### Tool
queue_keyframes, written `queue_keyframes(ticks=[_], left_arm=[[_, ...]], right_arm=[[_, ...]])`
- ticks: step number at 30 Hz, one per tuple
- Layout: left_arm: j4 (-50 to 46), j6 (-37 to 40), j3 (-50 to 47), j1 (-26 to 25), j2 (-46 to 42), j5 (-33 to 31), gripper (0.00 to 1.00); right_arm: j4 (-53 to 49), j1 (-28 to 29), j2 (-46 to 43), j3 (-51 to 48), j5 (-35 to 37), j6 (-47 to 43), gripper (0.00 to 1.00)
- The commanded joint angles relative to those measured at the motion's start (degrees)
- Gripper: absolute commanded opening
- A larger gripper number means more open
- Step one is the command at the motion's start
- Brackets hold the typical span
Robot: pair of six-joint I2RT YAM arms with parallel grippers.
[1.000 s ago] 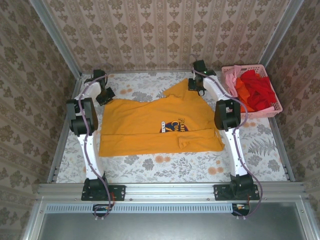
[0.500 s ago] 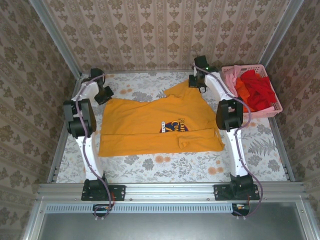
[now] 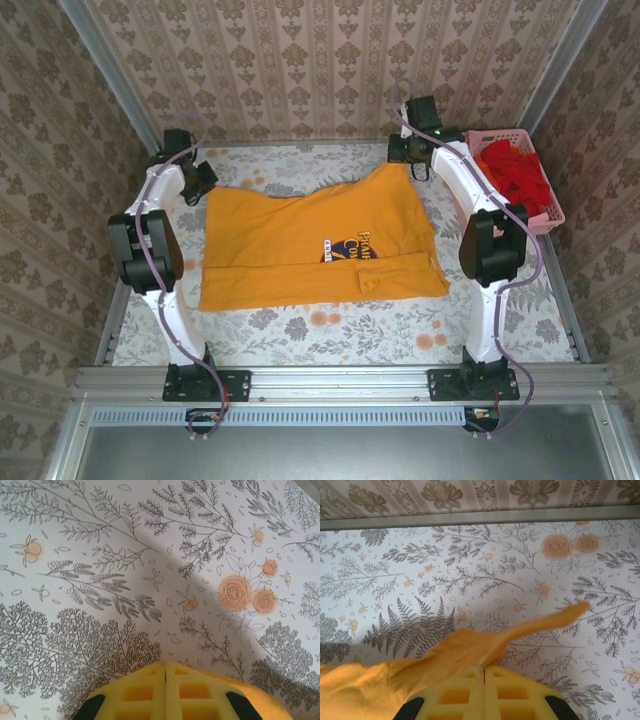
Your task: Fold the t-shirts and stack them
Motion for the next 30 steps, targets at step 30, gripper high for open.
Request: queue_keyframes(ticks=[30], left_arm=[[-4.32,2.41,-33.30,5.43,-37.88,8.00,0.00]], right_arm=[[2.88,0.13,-44.50,-44.13,0.25,0.95,0.00]])
